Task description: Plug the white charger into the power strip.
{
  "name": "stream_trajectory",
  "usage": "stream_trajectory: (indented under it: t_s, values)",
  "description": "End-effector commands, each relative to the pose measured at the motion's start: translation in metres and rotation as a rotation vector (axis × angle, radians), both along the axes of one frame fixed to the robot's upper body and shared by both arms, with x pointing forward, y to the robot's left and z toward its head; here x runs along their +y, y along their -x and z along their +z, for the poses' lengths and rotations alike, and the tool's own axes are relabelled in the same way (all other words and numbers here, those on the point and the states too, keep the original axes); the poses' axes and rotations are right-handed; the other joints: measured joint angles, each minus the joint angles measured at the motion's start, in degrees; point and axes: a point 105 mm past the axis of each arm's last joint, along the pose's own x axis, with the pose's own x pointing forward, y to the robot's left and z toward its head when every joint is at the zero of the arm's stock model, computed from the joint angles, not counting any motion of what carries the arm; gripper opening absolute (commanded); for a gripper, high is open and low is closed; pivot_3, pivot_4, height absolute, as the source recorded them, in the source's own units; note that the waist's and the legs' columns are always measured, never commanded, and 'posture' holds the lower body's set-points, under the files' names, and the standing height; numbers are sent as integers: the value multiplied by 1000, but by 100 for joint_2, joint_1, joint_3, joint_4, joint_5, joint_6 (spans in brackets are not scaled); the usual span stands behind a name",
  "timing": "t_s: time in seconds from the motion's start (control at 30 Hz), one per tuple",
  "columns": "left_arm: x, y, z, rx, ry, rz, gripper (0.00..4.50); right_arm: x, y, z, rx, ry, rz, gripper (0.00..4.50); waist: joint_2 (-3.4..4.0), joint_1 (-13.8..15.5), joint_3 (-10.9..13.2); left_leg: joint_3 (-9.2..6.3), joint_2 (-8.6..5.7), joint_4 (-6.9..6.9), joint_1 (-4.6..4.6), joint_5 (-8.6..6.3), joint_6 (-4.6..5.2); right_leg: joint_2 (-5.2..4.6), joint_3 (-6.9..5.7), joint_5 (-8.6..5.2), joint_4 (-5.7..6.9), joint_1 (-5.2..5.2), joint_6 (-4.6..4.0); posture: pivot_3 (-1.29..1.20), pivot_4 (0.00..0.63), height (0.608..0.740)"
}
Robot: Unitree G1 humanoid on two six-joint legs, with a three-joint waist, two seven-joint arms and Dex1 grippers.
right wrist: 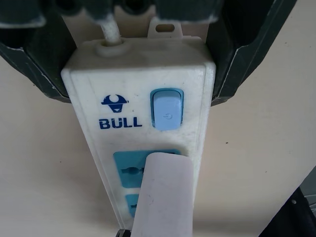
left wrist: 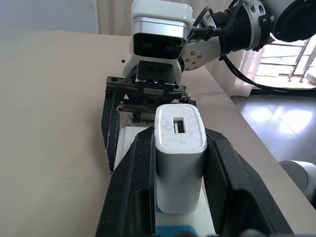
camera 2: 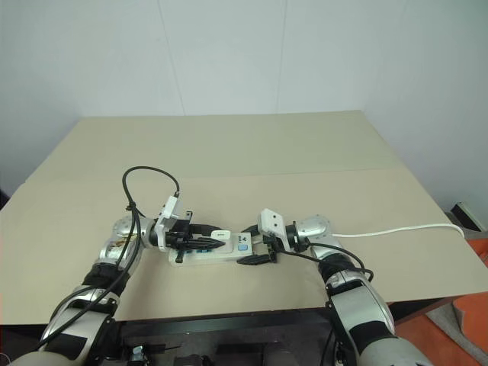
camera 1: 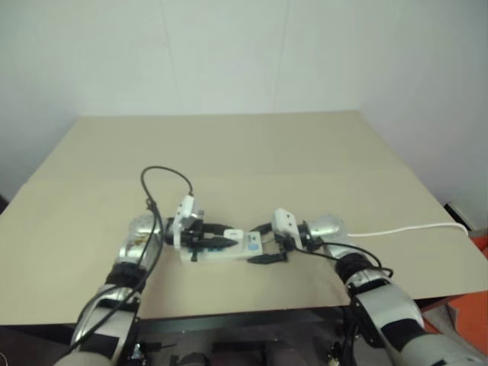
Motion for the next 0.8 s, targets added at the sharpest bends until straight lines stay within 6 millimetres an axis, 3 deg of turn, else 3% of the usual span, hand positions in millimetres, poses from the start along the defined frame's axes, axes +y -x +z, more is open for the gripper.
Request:
stream_trajectory:
  t_s: [0.03, 0.5, 0.8]
  values:
    - [14, 7, -28, 65, -100, 31, 987, -15, 4, -21, 42, 83, -42, 3419, -1, 3, -5, 0, 0, -1, 0, 0, 0, 0, 0, 0, -1, 0, 0, 0, 150, 740]
    - [19, 6, -39, 109, -112, 73, 987, -17, 4, -23, 38, 88, -52, 3419, -1, 4, -36, 0, 0, -7, 9, 0, 0, 0, 1, -6, -5, 4, -6, 0, 150, 740]
    - [21, 3, -25, 74, -63, 62, 3734, -17, 3, -23, 36, 92, -59, 3419, 10, 22, -50, 1, -1, -15, 16, 0, 0, 0, 3, -6, -28, 17, -7, 0, 150, 740]
